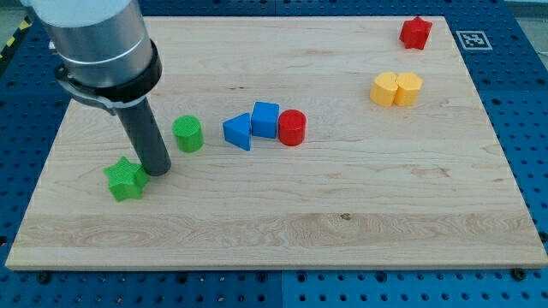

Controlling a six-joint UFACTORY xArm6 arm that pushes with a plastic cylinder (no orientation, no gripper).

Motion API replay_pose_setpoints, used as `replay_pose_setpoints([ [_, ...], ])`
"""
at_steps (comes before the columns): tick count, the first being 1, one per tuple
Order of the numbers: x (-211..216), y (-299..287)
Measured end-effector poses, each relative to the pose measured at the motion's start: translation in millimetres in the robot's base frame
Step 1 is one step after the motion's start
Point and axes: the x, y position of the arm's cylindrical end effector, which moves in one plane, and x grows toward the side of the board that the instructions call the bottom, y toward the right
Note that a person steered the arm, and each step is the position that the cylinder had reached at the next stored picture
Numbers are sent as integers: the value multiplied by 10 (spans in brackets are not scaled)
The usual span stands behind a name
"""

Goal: Slide green star a bit down

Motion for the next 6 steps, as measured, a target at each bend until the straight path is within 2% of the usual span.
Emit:
replay_pose_setpoints([
  [1,63,-7],
  [3,-119,-246],
  [4,-86,-455],
  [6,185,-469],
])
